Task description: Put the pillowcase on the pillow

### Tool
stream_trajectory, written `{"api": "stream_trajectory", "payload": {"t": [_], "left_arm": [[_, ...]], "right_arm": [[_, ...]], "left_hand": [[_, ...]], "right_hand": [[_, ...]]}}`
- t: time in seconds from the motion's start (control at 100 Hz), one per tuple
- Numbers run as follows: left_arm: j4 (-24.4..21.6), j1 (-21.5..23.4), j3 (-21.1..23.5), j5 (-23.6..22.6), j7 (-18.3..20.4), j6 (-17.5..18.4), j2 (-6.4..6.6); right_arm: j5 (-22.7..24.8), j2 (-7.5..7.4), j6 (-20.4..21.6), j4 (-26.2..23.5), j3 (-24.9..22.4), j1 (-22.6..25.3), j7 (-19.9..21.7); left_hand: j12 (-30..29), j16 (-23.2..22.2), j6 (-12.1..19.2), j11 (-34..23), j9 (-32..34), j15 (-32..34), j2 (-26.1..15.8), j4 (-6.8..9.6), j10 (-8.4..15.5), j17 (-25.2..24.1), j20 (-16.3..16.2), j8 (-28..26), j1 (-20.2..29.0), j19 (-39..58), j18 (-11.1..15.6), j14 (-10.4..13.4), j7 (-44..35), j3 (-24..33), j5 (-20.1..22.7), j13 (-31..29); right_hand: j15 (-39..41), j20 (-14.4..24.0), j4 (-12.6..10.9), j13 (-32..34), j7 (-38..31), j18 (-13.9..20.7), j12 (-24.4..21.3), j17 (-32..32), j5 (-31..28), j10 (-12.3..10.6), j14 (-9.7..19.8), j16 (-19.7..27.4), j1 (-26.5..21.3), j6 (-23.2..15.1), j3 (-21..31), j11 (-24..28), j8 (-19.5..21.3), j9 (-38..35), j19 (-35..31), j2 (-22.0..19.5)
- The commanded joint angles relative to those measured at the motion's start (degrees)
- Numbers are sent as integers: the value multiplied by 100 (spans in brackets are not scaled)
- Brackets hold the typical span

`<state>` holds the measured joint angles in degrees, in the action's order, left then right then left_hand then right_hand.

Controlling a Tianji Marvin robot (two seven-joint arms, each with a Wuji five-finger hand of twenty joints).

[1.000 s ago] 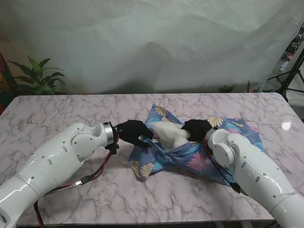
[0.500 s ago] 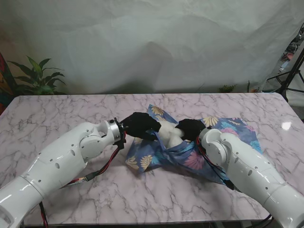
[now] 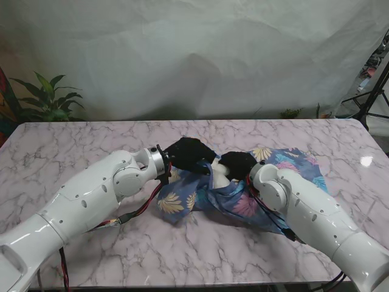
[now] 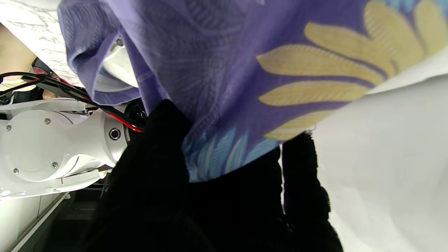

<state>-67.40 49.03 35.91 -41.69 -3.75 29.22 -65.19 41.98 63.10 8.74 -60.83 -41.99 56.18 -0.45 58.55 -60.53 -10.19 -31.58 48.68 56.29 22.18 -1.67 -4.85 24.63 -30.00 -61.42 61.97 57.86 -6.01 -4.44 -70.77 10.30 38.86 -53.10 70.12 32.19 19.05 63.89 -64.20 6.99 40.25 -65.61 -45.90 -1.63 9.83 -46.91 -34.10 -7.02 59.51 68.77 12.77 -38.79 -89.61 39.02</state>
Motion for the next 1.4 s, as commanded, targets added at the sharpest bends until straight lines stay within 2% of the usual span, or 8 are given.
{"api": "stream_trajectory", "payload": {"t": [0.0,0.13,0.24,0.35,0.52,0.76,1.04,1.39], "left_arm": [[18,-117,-64,92,19,29,-105],[168,-155,-188,265,48,98,-154],[287,-179,-284,356,44,172,-189],[335,-194,-337,412,69,223,-201],[312,-174,-329,458,161,264,-178],[316,-155,-335,539,282,321,-153],[247,-107,-290,605,426,355,-108],[113,-30,-188,655,472,313,-91]], "right_arm": [[12,10,-81,-163,-52,220,88],[-10,-76,-385,-685,-340,456,602],[108,-160,-618,-1094,-556,631,955],[134,-299,-975,-1618,-762,761,1796],[180,-345,-1643,-2113,-1134,1020,2131],[782,-254,-2671,-2673,-1596,1430,1617],[1295,-68,-3217,-2996,-2088,1837,346],[1470,-187,-2285,-3144,-2375,2066,749]], "left_hand": [[67,-71,-1687,-194,95,186,-196,157,478,-36,-129,-312,298,201,66,116,-687,40,-325,-134],[56,-76,-1683,-193,108,192,-209,162,474,-25,-139,-309,291,199,63,128,-692,48,-312,-153],[45,-82,-1686,-191,119,196,-210,165,484,-19,-151,-303,279,198,56,135,-694,55,-307,-166],[38,-86,-1679,-189,125,199,-210,169,487,-15,-160,-303,270,197,56,145,-700,64,-301,-175],[29,-95,-1678,-190,139,208,-206,174,484,-10,-172,-297,261,195,64,143,-703,81,-290,-186],[24,-101,-1682,-187,140,210,-201,175,489,-18,-185,-284,251,184,51,141,-703,106,-282,-189],[24,-109,-1683,-187,152,216,-185,173,491,-20,-195,-270,245,173,52,140,-707,132,-271,-194],[25,-117,-1687,-188,165,226,-176,174,481,-16,-204,-256,232,162,42,147,-719,168,-253,-211]], "right_hand": [[-79,-149,-243,174,-333,614,-34,118,17,-251,271,72,32,-1441,925,-89,-145,51,177,270],[-788,-182,-140,-536,54,-136,90,860,703,-348,57,276,1408,-1398,232,-575,128,486,804,182],[-1926,-4,-1041,-1143,1189,-833,-221,2015,968,-257,-239,827,2445,-979,-640,-1190,1433,846,1474,-675],[-3239,-92,-1308,-2092,1817,-1394,-694,3464,1772,-4,-571,1502,2846,-673,-2145,-1934,1404,1540,2341,-1728],[-4235,-338,-1473,-2899,2274,-1555,-1167,4669,2193,223,-928,2179,2738,-337,-2491,-2472,1281,1878,2766,-2204],[-4174,-833,-1398,-2924,2201,-1487,-1486,4885,1831,242,-972,2390,2096,-185,-1148,-2388,1110,1526,2577,-1804],[-4396,-1141,-1307,-3182,2341,-1532,-1722,5335,1903,82,-1073,2674,2406,-212,-1366,-2625,841,1210,2716,-2286],[-4374,-1271,-1108,-2463,1909,-1698,-1679,5217,1192,-301,-865,2675,1956,-782,-96,-2616,983,334,2724,-570]]}}
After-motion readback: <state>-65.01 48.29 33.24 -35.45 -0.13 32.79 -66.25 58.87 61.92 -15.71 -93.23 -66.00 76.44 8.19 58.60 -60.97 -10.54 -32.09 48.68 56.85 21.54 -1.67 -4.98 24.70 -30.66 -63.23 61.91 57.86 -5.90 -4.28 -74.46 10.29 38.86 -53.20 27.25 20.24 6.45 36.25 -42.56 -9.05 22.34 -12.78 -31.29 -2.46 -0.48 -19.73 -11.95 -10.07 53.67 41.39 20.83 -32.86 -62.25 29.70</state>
